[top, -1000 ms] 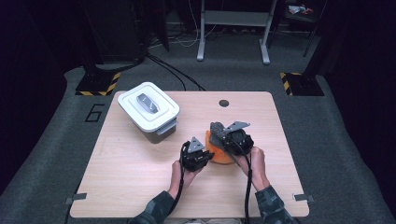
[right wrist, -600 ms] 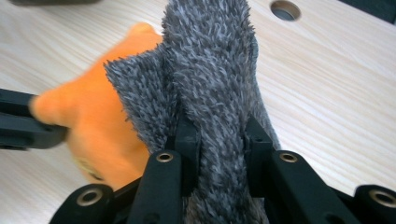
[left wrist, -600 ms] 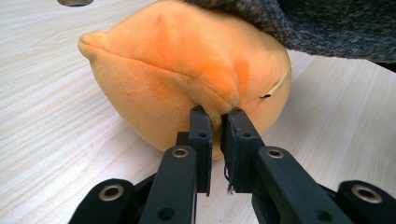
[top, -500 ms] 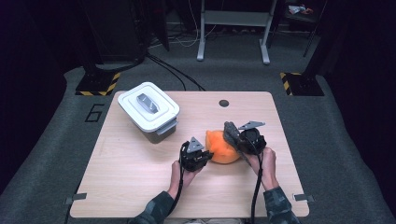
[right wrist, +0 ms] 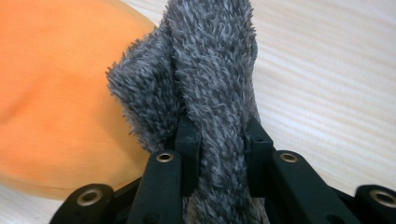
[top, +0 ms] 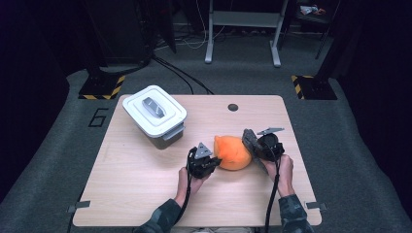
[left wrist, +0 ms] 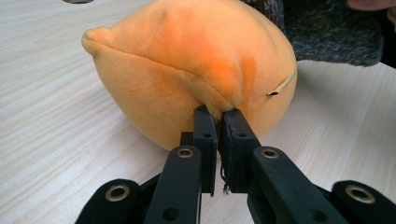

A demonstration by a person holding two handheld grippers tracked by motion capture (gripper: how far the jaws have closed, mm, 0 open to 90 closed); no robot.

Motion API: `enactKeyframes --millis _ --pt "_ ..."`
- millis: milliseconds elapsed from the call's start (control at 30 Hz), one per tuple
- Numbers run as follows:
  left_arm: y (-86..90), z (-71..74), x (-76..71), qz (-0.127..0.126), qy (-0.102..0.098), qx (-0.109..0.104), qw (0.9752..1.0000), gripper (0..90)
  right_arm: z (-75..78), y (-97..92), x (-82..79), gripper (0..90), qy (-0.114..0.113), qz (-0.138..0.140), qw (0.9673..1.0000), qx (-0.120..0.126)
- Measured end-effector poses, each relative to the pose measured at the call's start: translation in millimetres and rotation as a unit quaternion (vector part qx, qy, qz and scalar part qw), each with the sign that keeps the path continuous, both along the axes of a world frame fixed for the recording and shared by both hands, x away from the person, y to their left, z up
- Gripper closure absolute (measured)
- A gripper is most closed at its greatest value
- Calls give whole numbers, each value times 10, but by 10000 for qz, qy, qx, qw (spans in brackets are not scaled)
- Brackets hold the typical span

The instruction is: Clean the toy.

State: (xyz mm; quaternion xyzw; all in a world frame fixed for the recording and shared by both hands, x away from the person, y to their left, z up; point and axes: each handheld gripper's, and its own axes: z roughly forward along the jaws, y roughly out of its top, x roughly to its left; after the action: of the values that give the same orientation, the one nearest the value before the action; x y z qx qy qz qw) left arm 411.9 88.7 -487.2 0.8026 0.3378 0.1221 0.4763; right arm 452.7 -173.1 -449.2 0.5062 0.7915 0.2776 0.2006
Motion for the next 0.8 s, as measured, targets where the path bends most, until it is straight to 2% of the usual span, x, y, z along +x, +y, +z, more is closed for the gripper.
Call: enactKeyframes --millis 133,233,300,400,500,533,567,600,633,800 --pt "-3 -2 -2 -6 -9 17 10000 858 -92 -74 41 732 116 -84 9999 -24" --pt "-1 -1 -1 -6 -17 23 10000 860 -98 -106 42 733 148 -173 9997 -20" --pt "-2 0 -4 1 -13 11 10000 862 -85 -114 35 733 122 -157 9998 -13" --pt "-2 -3 -7 2 -33 23 10000 864 59 -103 -35 734 -84 -159 9998 25" --pt "-3 -2 -8 -2 -46 17 10000 865 240 -32 -107 733 -309 10 9995 104" --pt "-3 -2 -8 -2 -46 17 10000 865 240 -32 -107 733 -309 10 9995 104" --pt "-7 0 -12 -7 -54 24 10000 865 350 63 -155 733 -388 119 9991 148" --pt "-7 0 -12 -7 -54 24 10000 865 350 63 -155 733 -388 119 9991 148" --pt "-11 1 -15 -9 -67 18 10000 865 440 175 -190 733 -477 342 9982 148" --pt "-11 3 -17 -39 -72 15 10000 865 570 482 -224 733 -573 857 9946 153"
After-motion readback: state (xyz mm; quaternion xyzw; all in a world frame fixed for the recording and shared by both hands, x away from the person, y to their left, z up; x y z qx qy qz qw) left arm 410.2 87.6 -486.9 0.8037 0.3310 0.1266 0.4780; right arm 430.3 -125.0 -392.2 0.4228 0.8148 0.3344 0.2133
